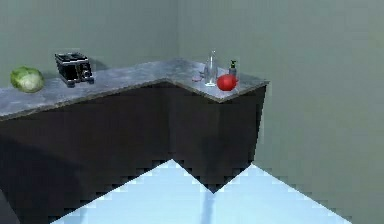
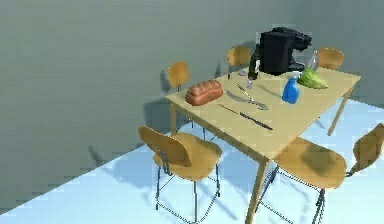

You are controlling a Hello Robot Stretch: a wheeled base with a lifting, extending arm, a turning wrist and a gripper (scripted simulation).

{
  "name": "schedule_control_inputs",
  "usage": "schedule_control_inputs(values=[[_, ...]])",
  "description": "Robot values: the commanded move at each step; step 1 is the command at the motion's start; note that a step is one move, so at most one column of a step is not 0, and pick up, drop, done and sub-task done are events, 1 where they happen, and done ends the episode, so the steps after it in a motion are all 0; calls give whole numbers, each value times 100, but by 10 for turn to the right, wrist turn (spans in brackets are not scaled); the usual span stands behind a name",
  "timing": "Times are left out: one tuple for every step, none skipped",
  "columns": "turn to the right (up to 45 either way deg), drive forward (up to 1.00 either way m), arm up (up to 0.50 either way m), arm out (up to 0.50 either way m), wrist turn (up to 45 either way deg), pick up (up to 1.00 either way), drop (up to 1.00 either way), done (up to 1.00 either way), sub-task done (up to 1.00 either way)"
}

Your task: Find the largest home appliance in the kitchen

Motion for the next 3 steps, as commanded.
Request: schedule_control_inputs(values=[[0,50,0,0,0,0,0,0,0],[-450,0,0,0,0,0,0,0,0],[-450,0,0,0,0,0,0,0,0]])
